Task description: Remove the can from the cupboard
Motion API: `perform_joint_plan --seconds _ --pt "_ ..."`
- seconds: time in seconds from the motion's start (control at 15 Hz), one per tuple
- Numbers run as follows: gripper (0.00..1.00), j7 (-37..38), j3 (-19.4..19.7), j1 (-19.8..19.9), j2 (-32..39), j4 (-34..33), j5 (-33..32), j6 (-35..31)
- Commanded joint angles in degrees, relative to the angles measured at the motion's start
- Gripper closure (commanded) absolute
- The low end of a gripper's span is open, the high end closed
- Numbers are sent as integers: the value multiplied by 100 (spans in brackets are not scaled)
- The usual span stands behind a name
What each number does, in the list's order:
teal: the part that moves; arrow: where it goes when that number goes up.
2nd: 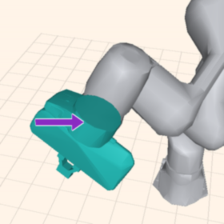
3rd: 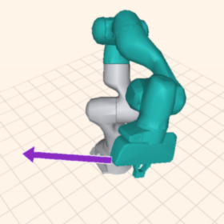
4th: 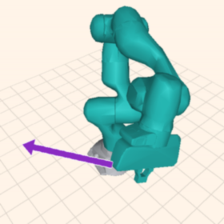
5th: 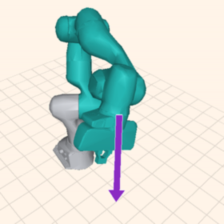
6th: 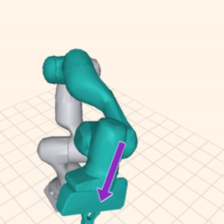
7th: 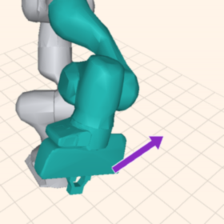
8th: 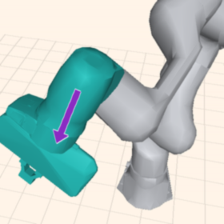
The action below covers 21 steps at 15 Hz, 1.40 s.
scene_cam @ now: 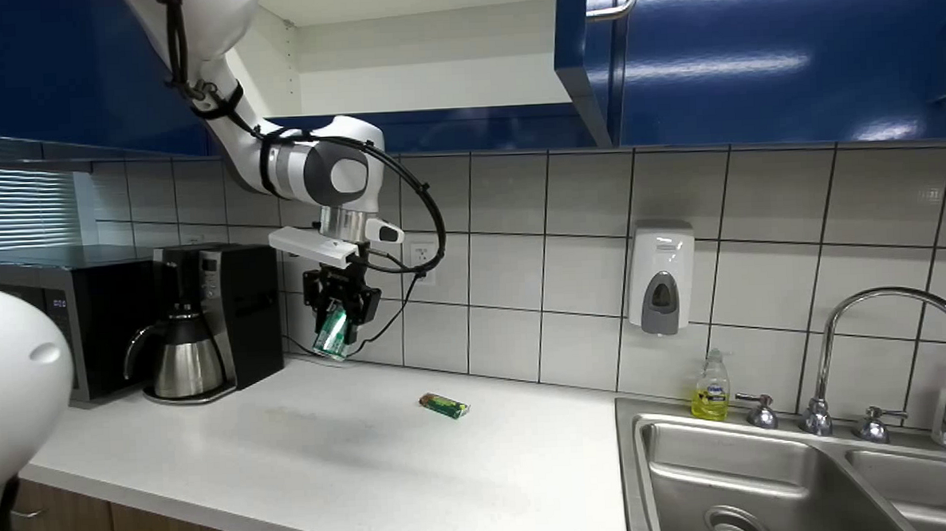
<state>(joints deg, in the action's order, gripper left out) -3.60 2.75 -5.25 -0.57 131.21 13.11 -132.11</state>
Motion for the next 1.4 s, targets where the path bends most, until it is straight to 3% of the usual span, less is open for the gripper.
perform_joint_plan --seconds 0.0,0.07,1.33 --pt "37 4 -147 148 -2 -10 -4 18" --pt "62 1 -150 146 17 -24 15 -4" --pt "62 -483 -434 471 2166 -927 61 -1293"
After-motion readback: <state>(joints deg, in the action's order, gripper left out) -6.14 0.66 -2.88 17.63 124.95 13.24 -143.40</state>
